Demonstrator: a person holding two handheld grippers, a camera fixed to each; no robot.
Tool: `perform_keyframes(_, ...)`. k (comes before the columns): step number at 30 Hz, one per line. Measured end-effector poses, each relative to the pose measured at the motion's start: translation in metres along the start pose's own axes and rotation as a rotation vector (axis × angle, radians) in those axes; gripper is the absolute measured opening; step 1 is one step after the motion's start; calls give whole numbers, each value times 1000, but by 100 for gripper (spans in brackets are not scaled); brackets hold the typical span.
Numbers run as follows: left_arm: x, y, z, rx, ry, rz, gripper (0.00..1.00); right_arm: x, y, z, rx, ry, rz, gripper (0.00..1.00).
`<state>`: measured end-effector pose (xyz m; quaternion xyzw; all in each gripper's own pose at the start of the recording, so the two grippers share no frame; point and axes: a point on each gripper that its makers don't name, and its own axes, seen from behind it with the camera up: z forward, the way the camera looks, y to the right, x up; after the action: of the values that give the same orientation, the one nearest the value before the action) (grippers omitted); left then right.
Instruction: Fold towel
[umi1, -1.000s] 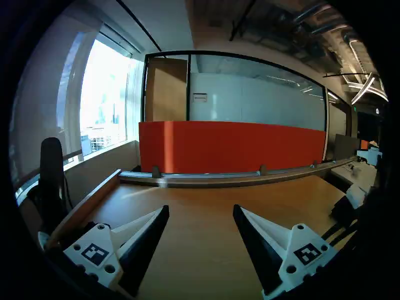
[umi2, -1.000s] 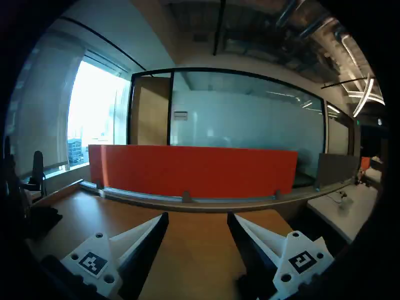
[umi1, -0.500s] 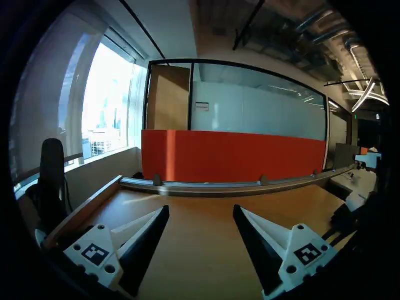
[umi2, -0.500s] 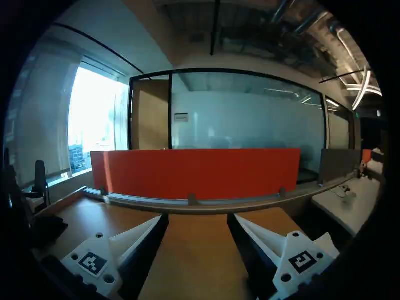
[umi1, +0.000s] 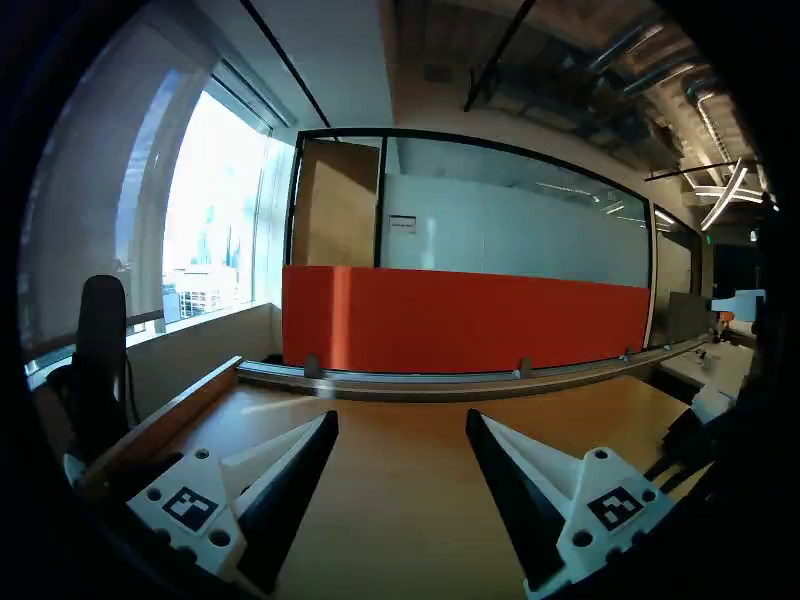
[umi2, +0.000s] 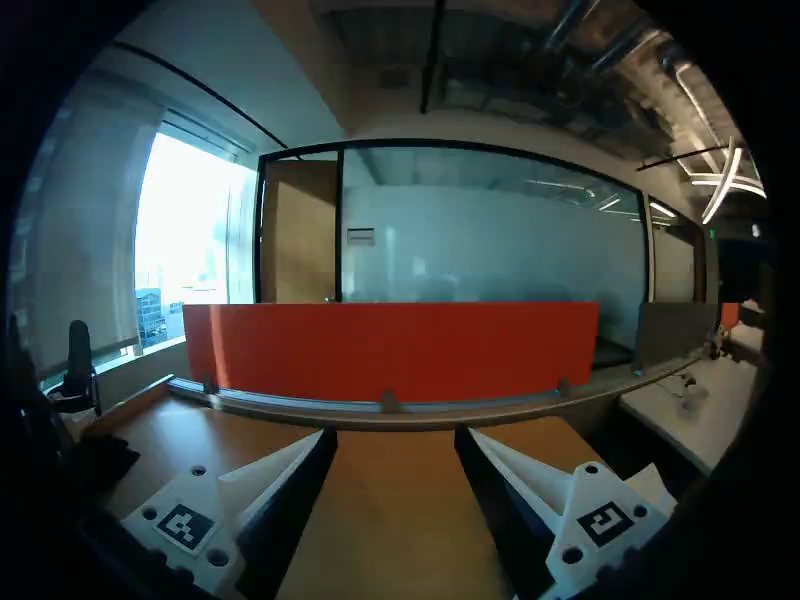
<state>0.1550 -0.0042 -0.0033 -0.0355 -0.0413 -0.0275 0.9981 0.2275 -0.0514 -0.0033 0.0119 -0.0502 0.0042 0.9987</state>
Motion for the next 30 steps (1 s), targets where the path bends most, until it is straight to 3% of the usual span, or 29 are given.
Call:
perform_keyframes(6,-12,-7,2,20,33,34,94,-11,-10,-1,-4,8,20,90)
perform_keyframes(14,-41,-12,1,29,81,23,95,-31,-14,-1,-12,14,40,91)
perform_keyframes(21,-72,-12,0,41,102,12,94,-57,-11,4,-31,9,34,90)
perform_keyframes(30,-101,-7,4,50,133,25,95,-89,-21,13,3,1,53,90)
